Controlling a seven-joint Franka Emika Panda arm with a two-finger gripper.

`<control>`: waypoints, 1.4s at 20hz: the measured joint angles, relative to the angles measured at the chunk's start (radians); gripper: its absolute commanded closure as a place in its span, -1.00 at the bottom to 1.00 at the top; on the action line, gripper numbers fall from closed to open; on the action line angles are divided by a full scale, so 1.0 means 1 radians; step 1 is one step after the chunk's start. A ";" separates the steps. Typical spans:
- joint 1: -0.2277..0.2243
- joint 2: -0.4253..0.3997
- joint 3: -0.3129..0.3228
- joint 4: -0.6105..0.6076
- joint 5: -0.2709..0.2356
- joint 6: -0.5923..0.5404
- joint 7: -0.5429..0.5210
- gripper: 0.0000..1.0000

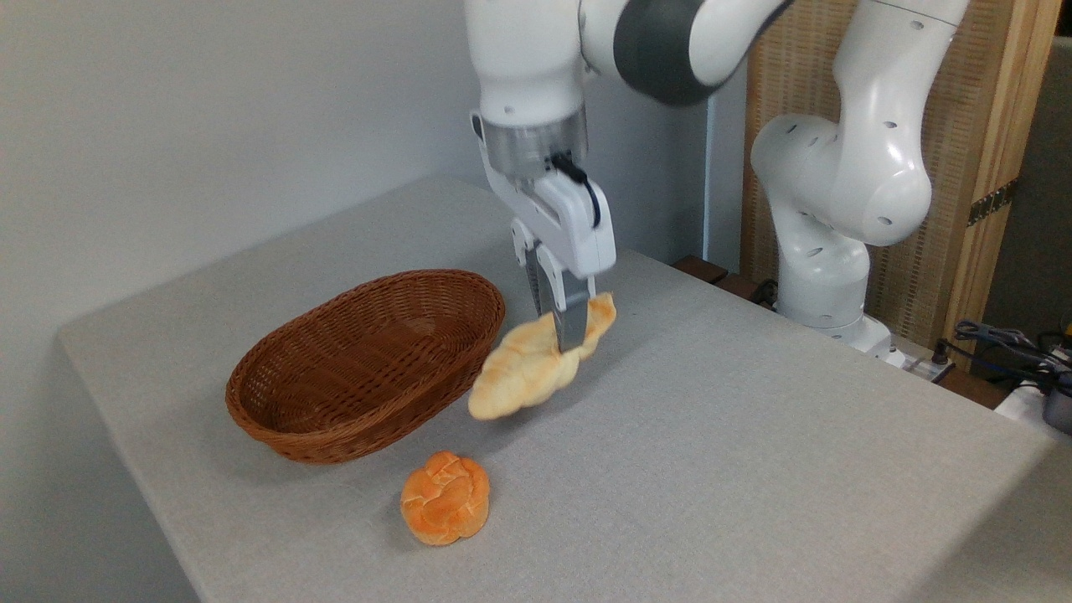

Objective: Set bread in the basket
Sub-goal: 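Lower the gripper and grasp the long braided roll, then carry the braided roll over the wicker basket and release it inside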

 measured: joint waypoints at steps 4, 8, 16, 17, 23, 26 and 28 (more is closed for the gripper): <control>-0.028 0.022 0.002 0.145 -0.073 -0.071 -0.003 0.32; -0.127 0.155 -0.011 0.248 -0.105 -0.058 -0.090 -0.60; -0.178 0.476 -0.090 0.495 -0.141 -0.034 -0.315 -1.00; -0.179 0.495 -0.110 0.501 -0.141 -0.034 -0.347 -1.00; -0.178 0.526 -0.122 0.544 -0.141 -0.034 -0.375 -1.00; -0.178 0.536 -0.122 0.557 -0.141 -0.035 -0.375 -1.00; -0.175 0.535 -0.118 0.566 -0.141 -0.038 -0.375 -1.00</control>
